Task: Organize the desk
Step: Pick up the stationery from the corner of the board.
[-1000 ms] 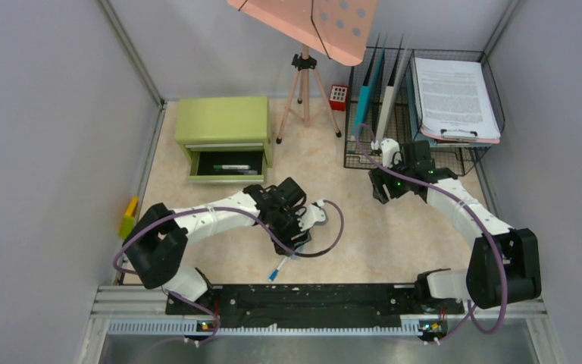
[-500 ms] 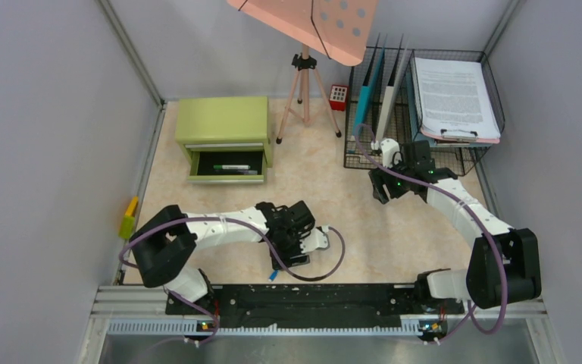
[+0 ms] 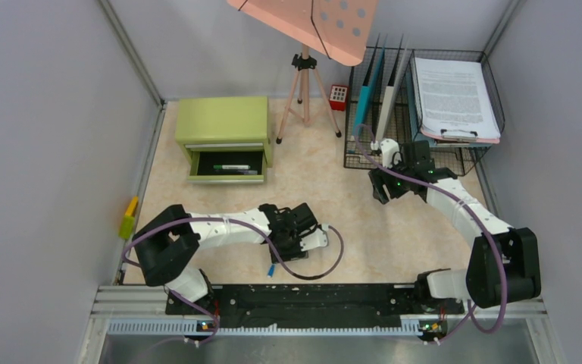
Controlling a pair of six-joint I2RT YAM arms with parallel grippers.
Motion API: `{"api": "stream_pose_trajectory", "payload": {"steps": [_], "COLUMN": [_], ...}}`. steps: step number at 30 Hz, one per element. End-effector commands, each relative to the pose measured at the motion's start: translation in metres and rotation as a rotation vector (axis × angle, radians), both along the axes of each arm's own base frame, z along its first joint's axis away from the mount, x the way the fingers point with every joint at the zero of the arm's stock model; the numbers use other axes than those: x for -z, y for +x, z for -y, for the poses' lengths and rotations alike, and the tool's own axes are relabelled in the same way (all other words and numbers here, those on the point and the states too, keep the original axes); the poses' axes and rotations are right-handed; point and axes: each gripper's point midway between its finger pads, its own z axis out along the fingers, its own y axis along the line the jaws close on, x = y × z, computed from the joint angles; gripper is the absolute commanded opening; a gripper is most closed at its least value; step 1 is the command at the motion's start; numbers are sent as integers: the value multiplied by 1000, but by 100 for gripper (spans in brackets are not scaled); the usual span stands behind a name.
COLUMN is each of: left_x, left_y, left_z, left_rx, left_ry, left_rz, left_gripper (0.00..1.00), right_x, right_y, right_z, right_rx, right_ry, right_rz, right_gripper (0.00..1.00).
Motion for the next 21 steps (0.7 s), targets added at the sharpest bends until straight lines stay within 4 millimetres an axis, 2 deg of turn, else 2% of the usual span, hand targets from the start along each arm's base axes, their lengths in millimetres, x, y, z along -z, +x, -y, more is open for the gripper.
{"api": "stream_pose_trajectory", "payload": {"steps": [1, 5, 9, 14, 21], "left_x": [8, 9, 9, 12, 6], "left_y": [15, 8, 2, 2, 19], "left_z": [-25, -32, -34, -37, -41], "left_rx": [-2, -11, -19, -11, -13], "left_ry": [107, 133, 143, 154, 145], "left_rz": [95, 61, 22, 20, 83], "left_gripper": [58, 57, 61, 48, 35], "right_x": [-9, -8, -8, -8, -6], "right_y": [11, 11, 10, 10, 9], "right_z": [0, 0, 0, 0, -1], "right_rx": [-3, -5, -6, -6, -9], "right_ry": [7, 8, 10, 9, 10], "right_rz": [34, 29, 28, 26, 20], "right_gripper": [66, 66, 66, 66, 66]}}
